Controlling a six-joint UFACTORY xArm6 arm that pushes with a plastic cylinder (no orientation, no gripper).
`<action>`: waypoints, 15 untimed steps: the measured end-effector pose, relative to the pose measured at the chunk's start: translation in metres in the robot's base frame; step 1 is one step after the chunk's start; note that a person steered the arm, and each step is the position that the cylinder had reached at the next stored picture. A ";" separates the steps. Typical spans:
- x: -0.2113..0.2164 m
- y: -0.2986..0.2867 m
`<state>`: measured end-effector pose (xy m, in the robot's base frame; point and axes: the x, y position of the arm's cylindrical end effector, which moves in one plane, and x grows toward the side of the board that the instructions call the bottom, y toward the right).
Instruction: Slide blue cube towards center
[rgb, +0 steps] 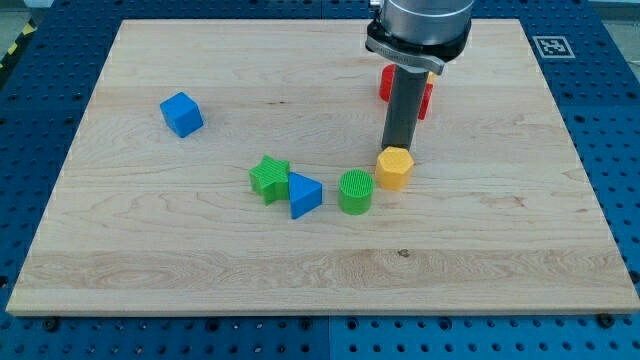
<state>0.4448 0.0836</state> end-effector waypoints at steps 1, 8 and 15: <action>0.009 0.000; -0.129 -0.221; -0.091 -0.292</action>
<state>0.3538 -0.2081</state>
